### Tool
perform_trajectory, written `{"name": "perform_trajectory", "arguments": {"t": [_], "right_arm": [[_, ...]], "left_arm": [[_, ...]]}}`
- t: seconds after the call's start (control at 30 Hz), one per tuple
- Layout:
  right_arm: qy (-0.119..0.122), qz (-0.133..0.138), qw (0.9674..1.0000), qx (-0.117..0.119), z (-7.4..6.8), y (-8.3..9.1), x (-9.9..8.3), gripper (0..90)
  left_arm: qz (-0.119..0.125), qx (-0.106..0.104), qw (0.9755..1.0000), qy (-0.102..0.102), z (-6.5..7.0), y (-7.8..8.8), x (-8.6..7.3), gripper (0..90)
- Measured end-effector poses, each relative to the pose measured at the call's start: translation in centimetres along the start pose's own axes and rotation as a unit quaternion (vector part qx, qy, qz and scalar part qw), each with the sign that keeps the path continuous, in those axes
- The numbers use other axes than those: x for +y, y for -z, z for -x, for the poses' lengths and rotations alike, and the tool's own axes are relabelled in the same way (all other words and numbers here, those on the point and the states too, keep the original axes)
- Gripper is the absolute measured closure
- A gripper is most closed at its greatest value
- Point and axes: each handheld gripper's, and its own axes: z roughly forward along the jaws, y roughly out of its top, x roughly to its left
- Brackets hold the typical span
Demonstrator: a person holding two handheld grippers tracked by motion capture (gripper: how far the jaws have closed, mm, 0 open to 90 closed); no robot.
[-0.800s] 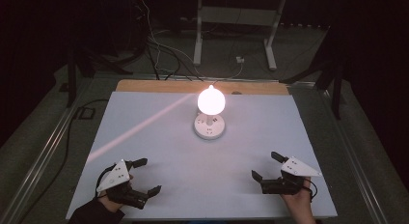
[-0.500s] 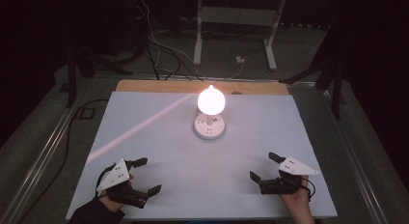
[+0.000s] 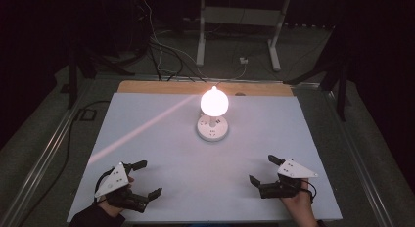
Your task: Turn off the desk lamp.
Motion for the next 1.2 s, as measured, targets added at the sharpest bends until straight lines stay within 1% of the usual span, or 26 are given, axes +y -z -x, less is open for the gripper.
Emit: {"name": "perform_trajectory", "arguments": {"t": [0.07, 0.2, 0.23, 0.3, 0.37, 0.4, 0.47, 0.5, 0.63, 0.7, 0.83, 0.97, 1.03, 1.1, 1.17, 1.2], "right_arm": [[-0.001, 0.005, 1.0000, -0.002, -0.1, 0.0, 0.2, 0.0], [-0.003, 0.010, 0.9999, -0.004, -0.1, 0.0, 0.3, 0.0], [-0.008, 0.013, 0.9999, -0.005, 0.1, 0.0, 0.3, 0.0], [-0.012, 0.015, 0.9997, -0.011, 0.1, -0.1, 0.4, 0.0], [-0.024, 0.010, 0.9996, -0.009, 0.2, -0.2, 0.4, 0.0], [-0.027, 0.009, 0.9995, -0.011, 0.3, -0.2, 0.4, 0.0], [-0.026, 0.013, 0.9995, -0.014, 0.2, -0.2, 0.4, 0.0], [-0.023, 0.017, 0.9994, -0.021, 0.2, -0.1, 0.5, 0.0], [-0.015, 0.027, 0.9990, -0.032, 0.4, 0.0, 0.9, 0.0], [-0.018, 0.035, 0.9987, -0.033, 0.7, 0.0, 1.2, 0.0], [-0.022, 0.043, 0.9976, -0.049, 1.1, -0.3, 1.9, 0.0], [-0.023, 0.047, 0.9974, -0.050, 1.3, -0.4, 2.6, 0.0], [-0.023, 0.054, 0.9970, -0.050, 1.3, -0.6, 3.2, 0.0], [-0.019, 0.057, 0.9971, -0.047, 1.4, -0.9, 3.7, 0.0], [-0.013, 0.057, 0.9974, -0.043, 1.5, -1.4, 4.2, 0.0], [-0.014, 0.055, 0.9976, -0.039, 1.5, -1.7, 4.4, 0.0]], "left_arm": [[-0.002, -0.001, 1.0000, -0.002, 0.0, 0.1, 0.0, 0.5], [0.004, 0.000, 1.0000, 0.003, -0.1, 0.1, 0.0, 0.5], [0.008, 0.001, 0.9999, 0.006, -0.1, 0.1, -0.1, 0.6], [0.010, 0.003, 0.9999, 0.006, -0.1, 0.2, -0.1, 0.5], [0.015, 0.005, 0.9999, 0.002, -0.2, 0.4, -0.1, 0.5], [0.016, 0.008, 0.9998, 0.004, -0.2, 0.5, -0.1, 0.6], [0.017, 0.009, 0.9998, 0.007, -0.3, 0.5, -0.1, 0.6], [0.018, 0.008, 0.9998, 0.010, -0.3, 0.5, -0.1, 0.6], [0.015, 0.004, 0.9999, 0.007, -0.3, 0.3, -0.1, 0.6], [0.016, 0.003, 0.9998, 0.007, -0.2, 0.2, 0.0, 0.6], [0.018, 0.004, 0.9998, 0.008, -0.2, 0.2, 0.0, 0.6], [0.016, 0.003, 0.9998, 0.007, -0.3, 0.0, 0.0, 0.6], [0.013, 0.004, 0.9999, 0.006, -0.2, 0.1, 0.0, 0.6], [0.012, 0.005, 0.9999, 0.003, -0.2, 0.1, 0.0, 0.5], [0.013, 0.002, 0.9999, 0.007, -0.2, 0.1, 0.0, 0.5], [0.013, 0.001, 0.9999, 0.007, -0.3, 0.1, 0.0, 0.5]]}}
